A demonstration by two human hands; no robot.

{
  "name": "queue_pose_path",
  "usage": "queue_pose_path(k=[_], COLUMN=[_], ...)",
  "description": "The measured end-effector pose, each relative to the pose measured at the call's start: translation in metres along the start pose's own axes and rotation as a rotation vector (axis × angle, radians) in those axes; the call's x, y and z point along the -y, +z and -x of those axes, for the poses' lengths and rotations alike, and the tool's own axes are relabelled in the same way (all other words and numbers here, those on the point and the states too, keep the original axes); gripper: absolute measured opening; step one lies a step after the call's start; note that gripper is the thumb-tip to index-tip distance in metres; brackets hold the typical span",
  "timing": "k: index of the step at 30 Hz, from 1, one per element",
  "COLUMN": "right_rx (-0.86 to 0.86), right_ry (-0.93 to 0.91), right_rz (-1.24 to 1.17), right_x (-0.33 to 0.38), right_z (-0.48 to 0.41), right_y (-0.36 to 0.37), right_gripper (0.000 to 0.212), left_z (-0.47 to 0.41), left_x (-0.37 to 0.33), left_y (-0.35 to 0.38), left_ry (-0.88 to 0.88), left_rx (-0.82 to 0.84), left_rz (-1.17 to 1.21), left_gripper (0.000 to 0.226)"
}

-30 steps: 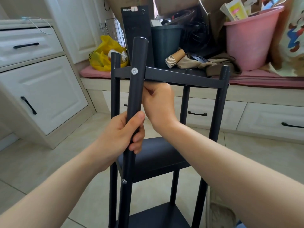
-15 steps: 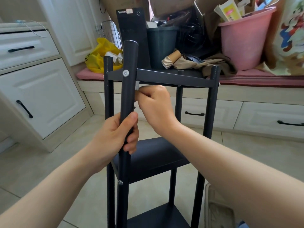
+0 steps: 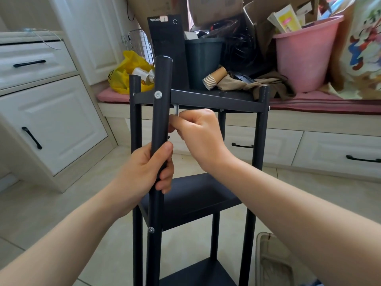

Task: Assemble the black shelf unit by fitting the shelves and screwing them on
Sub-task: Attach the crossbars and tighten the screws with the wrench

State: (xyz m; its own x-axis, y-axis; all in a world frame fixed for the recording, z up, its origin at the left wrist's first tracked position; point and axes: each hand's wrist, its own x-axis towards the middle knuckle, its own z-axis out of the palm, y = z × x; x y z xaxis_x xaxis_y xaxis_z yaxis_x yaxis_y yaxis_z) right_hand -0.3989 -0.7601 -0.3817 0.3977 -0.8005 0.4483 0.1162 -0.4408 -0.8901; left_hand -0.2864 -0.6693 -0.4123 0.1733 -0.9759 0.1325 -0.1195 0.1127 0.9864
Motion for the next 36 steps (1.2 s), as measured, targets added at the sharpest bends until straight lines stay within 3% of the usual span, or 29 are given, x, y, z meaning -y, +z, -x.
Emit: queue_pose_path(k=[4,11,18,21,28,36], right_rx=[-0.015,-0.045,-0.1,-0.15,-0.196,-0.06], right_ry=[-0.043,-0.105,-0.07,-0.079,0.002,0.084], right_rz=[0.014,0.089,0.022,0.01,-0.082,-0.002], right_x=[0.0,-0.008,-0.01,-0.011,-0.011,-0.012], right_z=[-0.001,0.002,0.0,-0.003,-0.01,-0.002], right_y=[-0.002,0.0,0.008,0.014,0.025,0.011], right_gripper=[0.065,0.043,0.046,0.031,0.039,0.043], left_z=[-0.001,-0.002,-0.001,0.0,-0.001,-0.002], left_x=[0.003,0.003,0.001,0.0,-0.001,-0.002], left_y=[-0.002,-0.004,-0.006,-0.005,0.001,0.001], left_ry=[0.0,-0.003,0.003,0.006,0.016,0.017], left_rx=[0.02,0.03,0.026,0.029,0.039,0.028], left_rz=[-0.021,-0.024,-0.029,-0.035,-0.039,-0.037], left_gripper=[0.042,0.038,0.043,0.045,0.045,0.046])
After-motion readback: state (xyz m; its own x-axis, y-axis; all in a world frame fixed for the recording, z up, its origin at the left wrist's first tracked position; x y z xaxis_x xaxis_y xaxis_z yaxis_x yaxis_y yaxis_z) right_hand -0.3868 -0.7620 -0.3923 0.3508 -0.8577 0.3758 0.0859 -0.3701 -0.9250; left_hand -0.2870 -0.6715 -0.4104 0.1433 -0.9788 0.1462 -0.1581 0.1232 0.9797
